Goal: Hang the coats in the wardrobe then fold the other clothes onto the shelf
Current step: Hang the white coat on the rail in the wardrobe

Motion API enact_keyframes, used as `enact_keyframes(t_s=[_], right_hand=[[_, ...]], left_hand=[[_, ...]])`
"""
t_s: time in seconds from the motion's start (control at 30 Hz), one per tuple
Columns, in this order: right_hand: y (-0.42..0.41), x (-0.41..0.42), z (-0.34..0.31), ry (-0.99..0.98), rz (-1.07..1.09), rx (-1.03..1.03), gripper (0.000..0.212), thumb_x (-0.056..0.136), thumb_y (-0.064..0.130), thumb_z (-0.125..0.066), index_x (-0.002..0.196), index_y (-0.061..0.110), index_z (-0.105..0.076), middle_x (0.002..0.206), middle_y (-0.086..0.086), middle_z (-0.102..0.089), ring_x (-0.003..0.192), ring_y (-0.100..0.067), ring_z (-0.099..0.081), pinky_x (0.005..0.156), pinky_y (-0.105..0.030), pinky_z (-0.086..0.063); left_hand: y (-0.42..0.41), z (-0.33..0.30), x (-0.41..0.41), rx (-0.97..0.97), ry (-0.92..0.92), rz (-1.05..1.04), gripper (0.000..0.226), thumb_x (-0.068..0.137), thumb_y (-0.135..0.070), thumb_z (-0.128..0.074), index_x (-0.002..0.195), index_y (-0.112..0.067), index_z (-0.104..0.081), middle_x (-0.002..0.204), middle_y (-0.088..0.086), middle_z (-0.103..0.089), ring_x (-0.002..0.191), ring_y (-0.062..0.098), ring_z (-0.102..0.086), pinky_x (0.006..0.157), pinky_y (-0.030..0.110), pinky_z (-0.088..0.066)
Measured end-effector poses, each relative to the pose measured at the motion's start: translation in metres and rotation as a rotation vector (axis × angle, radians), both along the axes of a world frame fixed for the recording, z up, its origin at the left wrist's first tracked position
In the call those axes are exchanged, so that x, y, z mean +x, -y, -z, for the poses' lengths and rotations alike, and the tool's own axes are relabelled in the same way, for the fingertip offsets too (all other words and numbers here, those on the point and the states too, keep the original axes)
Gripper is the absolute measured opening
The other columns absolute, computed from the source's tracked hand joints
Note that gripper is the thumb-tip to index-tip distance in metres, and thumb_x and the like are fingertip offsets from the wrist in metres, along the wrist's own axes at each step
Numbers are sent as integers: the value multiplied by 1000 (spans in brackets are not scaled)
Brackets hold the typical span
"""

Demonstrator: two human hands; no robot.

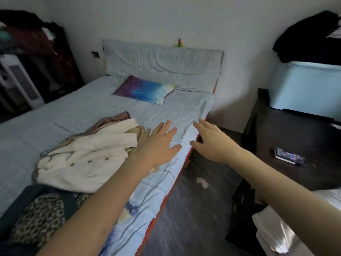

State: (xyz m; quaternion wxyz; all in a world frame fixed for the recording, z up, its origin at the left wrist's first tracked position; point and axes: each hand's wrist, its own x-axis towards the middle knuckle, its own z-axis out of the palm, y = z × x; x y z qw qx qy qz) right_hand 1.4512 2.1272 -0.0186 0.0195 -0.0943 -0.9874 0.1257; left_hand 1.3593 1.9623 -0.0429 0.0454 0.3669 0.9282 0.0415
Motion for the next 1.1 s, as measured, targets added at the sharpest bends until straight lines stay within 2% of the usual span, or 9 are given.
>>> enact_keyframes(t_s=[0.17,0.4,0.63,0.8,0.93,1.1], right_hand=[[-6,-67,12,17,-163,-40,71,97,44,-49,154,20,-14,163,-3,-7,147,-26,-14,118,-40,-17],[23,-167,27,52,-408,-74,73,96,42,-49,154,17,-13,162,-7,-7,147,-27,-14,119,-39,-17],[61,-278,23,15,-532,-14,68,94,39,-52,151,14,-24,161,-8,-15,143,-30,-24,115,-42,-25],[80,-357,21,-10,-622,3,68,93,36,-54,151,15,-24,160,-6,-18,144,-25,-22,115,-38,-23],[101,-405,36,43,-690,-2,70,93,38,-54,152,16,-22,161,-6,-15,146,-22,-16,117,-38,-20],[133,-458,63,90,-780,-8,71,92,41,-53,151,17,-22,161,-5,-13,145,-26,-20,115,-43,-25]], left_hand=[[13,12,-29,13,19,-177,68,96,-63,-31,154,-32,-14,162,-10,10,150,15,4,120,48,-5],[47,24,-82,-61,56,-391,68,97,-59,-30,155,-29,-10,163,-5,11,150,15,6,120,48,-4],[87,26,-181,-68,49,-549,67,98,-57,-29,155,-30,-9,162,-6,14,149,14,9,120,48,-1],[103,29,-250,-25,38,-606,66,98,-56,-30,155,-29,-12,162,-6,13,149,14,9,120,48,-2],[118,44,-278,-30,104,-653,66,98,-57,-30,155,-30,-10,162,-5,13,149,14,9,120,48,-2],[153,67,-298,-22,146,-794,66,98,-56,-30,155,-30,-11,162,-6,13,149,14,9,120,48,-3]])
